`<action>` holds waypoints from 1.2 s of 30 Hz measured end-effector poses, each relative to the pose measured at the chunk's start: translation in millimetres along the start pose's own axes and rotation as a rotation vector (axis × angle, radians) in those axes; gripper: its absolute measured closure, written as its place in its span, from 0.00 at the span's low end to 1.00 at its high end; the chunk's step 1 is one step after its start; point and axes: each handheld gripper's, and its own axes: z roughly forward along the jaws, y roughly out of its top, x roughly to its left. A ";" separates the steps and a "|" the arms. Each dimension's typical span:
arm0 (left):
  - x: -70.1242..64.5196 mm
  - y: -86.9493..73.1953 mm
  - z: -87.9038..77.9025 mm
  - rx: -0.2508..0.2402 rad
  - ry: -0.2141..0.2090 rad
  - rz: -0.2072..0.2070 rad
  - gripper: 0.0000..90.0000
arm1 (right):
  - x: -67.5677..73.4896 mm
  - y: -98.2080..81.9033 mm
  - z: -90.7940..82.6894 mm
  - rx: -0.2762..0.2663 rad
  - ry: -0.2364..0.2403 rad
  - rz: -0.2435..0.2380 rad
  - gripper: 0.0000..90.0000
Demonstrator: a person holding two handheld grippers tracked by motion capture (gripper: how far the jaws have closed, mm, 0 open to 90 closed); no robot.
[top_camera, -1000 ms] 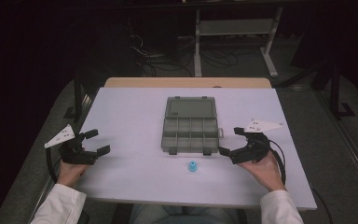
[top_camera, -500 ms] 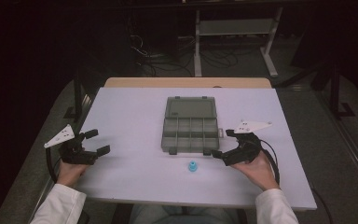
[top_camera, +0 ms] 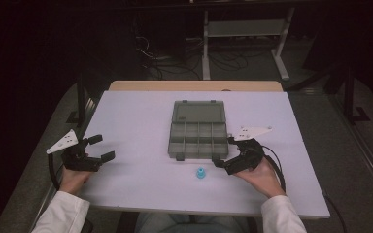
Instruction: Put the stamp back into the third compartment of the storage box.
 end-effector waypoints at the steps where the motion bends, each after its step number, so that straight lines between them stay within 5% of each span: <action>1: 0.2 0.0 -0.2 0.003 0.002 0.003 0.00 | 0.3 0.2 1.2 0.005 -0.001 -0.009 0.00; 36: 0.5 0.1 -0.6 0.003 -0.004 0.006 0.00 | 16.9 -1.9 37.9 0.157 0.064 -0.060 0.00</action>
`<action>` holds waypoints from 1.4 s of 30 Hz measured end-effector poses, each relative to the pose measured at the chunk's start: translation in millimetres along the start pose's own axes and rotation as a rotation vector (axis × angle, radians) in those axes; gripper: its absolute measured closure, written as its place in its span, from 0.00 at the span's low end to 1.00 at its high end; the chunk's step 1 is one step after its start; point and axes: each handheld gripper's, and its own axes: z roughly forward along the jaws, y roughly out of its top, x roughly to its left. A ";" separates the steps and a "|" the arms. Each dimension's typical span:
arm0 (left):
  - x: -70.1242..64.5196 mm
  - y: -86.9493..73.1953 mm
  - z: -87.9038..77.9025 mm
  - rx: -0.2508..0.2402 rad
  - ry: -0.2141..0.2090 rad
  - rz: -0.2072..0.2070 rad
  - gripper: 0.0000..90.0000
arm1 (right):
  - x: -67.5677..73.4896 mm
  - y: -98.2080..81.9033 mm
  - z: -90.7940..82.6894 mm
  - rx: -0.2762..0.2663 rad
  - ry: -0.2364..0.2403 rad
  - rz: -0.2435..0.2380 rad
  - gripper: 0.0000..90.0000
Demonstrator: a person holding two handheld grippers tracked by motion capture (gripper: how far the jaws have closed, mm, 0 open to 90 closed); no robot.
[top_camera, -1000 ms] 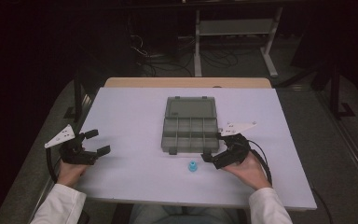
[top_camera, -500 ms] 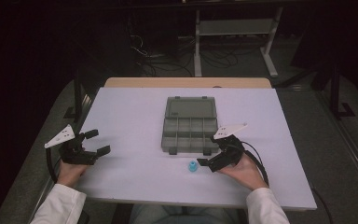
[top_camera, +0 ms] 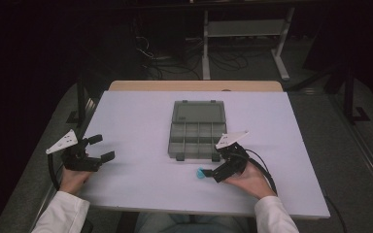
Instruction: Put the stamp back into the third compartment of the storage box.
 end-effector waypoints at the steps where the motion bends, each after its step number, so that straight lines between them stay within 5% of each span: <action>1: -0.2 0.0 0.2 0.001 0.000 -0.001 0.00 | 0.5 0.0 0.9 0.002 0.003 0.001 0.00; 15: -0.1 0.0 0.0 0.001 -0.001 0.001 0.00 | 11.0 2.0 10.0 0.045 0.059 -0.043 0.10; 28: -0.4 -0.2 0.6 -0.001 -0.003 -0.005 0.00 | 13.2 1.4 20.3 0.112 0.054 -0.077 0.19; 34: -0.4 -0.2 0.7 0.000 -0.003 -0.003 0.00 | 14.4 2.1 23.3 0.127 0.063 -0.067 0.31; 37: -0.3 -0.2 0.7 0.000 -0.004 -0.003 0.00 | 14.2 2.5 25.4 0.136 0.054 -0.099 0.39; 42: -0.3 -0.2 0.6 0.001 -0.003 -0.003 0.00 | 16.3 3.8 25.8 0.137 0.051 -0.109 0.60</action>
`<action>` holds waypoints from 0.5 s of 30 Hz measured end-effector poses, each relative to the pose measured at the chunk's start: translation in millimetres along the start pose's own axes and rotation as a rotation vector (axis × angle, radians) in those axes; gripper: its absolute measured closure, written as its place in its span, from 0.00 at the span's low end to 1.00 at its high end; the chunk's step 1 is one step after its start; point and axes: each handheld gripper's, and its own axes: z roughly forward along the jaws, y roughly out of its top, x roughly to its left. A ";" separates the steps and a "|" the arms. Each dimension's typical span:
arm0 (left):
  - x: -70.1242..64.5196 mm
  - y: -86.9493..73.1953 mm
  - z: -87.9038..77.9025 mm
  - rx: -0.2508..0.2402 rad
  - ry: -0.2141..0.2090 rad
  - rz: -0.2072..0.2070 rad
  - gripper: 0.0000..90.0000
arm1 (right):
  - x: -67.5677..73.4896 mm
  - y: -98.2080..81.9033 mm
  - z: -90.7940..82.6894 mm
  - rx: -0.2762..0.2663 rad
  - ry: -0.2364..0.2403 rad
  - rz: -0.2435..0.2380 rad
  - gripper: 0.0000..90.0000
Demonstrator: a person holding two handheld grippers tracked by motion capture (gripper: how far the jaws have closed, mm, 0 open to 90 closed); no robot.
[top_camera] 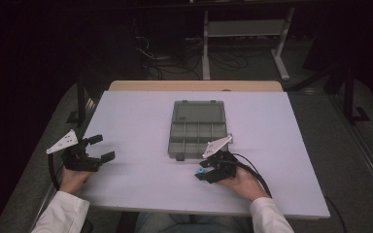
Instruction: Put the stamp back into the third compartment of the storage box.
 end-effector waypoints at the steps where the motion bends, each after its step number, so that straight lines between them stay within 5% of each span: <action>1: 0.0 0.0 0.0 0.000 0.000 0.000 0.00 | -0.1 0.1 -0.4 0.000 0.002 0.002 0.64; 5: -0.1 0.0 0.0 -0.001 0.000 0.001 0.00 | -1.2 0.0 -1.4 -0.004 0.006 0.013 0.78; 15: 0.0 0.0 0.1 -0.001 0.000 0.000 0.00 | -0.8 3.0 -7.2 -0.021 0.013 0.016 0.79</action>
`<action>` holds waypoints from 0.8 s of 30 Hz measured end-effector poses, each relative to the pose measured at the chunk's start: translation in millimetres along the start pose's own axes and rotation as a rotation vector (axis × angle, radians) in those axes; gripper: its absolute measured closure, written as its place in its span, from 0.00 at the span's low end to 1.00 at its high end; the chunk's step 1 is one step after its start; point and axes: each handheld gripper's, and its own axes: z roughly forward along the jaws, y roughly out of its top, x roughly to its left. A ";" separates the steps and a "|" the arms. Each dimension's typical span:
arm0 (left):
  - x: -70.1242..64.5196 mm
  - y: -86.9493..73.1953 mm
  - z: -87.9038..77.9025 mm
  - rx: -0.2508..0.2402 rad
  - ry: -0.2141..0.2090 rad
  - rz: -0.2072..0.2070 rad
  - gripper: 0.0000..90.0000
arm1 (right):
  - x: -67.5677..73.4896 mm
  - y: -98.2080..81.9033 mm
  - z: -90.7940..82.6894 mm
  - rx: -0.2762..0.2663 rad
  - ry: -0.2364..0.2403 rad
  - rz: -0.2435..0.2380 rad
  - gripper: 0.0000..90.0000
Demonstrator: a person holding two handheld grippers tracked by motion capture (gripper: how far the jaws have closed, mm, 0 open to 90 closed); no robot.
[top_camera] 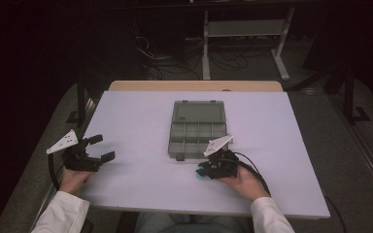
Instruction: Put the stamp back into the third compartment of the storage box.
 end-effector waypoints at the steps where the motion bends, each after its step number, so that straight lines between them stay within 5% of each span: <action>1: 0.0 0.0 0.1 0.000 0.000 -0.001 0.00 | 0.0 0.0 0.0 0.000 0.000 0.000 0.79; 24: 0.5 0.3 -1.1 -0.008 0.002 -0.003 0.00 | -2.4 13.3 -16.8 -0.042 0.010 0.013 0.79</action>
